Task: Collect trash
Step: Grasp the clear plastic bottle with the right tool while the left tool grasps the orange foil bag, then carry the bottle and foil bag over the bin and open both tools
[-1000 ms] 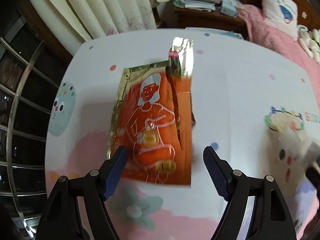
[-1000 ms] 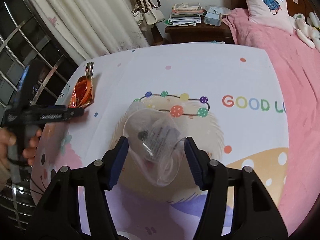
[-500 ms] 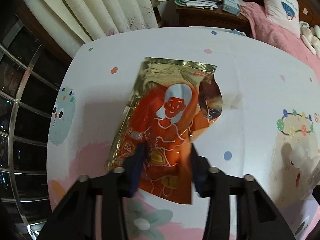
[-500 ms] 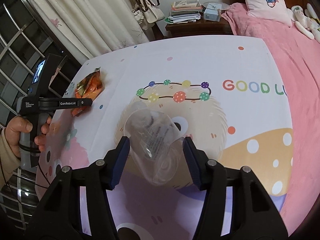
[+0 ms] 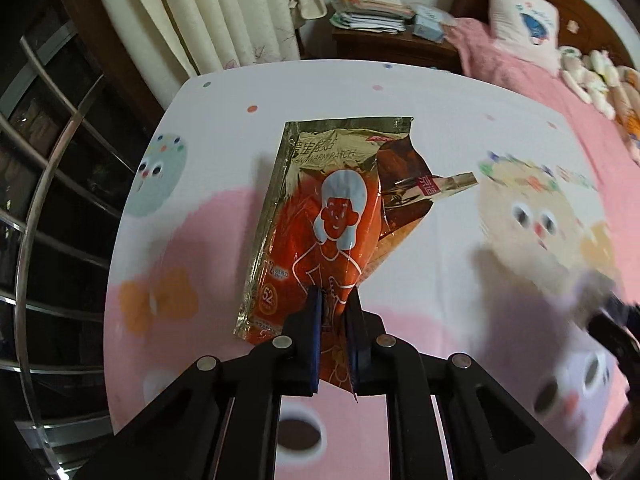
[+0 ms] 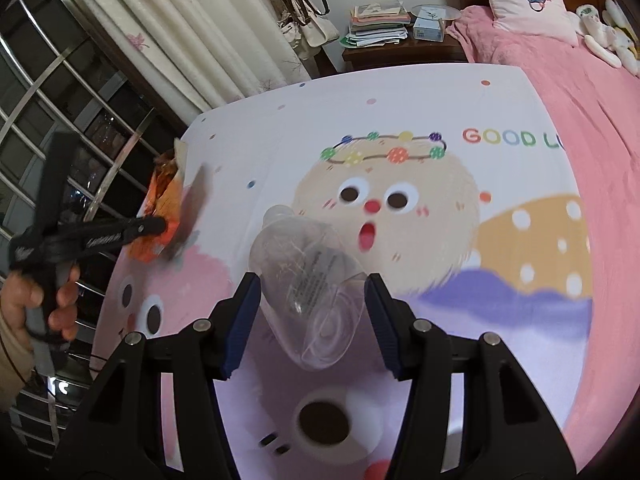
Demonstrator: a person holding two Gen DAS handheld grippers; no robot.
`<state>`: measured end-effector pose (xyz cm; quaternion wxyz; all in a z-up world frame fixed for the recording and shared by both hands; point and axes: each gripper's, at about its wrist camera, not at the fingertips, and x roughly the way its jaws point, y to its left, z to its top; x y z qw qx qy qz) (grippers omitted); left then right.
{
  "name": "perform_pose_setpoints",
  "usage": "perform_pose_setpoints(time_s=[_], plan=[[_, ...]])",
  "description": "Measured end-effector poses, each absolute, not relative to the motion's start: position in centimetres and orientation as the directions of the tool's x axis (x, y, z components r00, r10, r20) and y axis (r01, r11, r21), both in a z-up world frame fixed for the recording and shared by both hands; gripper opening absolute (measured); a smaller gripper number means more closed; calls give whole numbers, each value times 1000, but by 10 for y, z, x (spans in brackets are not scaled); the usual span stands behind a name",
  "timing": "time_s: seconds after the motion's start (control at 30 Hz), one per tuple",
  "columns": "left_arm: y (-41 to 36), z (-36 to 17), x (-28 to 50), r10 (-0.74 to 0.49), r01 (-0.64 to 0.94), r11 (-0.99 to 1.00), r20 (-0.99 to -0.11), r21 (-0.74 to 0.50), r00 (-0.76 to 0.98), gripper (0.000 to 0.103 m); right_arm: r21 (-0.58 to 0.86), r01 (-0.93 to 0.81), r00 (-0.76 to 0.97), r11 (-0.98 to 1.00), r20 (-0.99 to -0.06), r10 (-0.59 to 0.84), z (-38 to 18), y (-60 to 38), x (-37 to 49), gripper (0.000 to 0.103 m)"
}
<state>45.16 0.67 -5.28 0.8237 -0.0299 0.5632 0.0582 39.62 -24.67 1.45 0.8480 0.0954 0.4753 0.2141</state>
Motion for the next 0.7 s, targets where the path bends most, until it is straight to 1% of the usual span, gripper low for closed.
perform_pose_setpoints(time_s=[0.2, 0.33, 0.53, 0.7], plan=[[-6, -22, 360, -32, -45, 998, -920, -53, 390, 10, 371, -257, 472, 892, -758, 451, 29, -230, 335, 50], [-4, -5, 296, -93, 10, 995, -909, -97, 405, 10, 379, -232, 499, 896, -744, 444, 44, -212, 280, 50], [18, 14, 198, -137, 92, 990, -896, -108, 423, 10, 408, -187, 544, 894, -714, 440, 61, -182, 188, 50], [51, 12, 122, -176, 137, 982, -895, -131, 409, 10, 429, -151, 567, 890, -700, 434, 66, -157, 112, 50]])
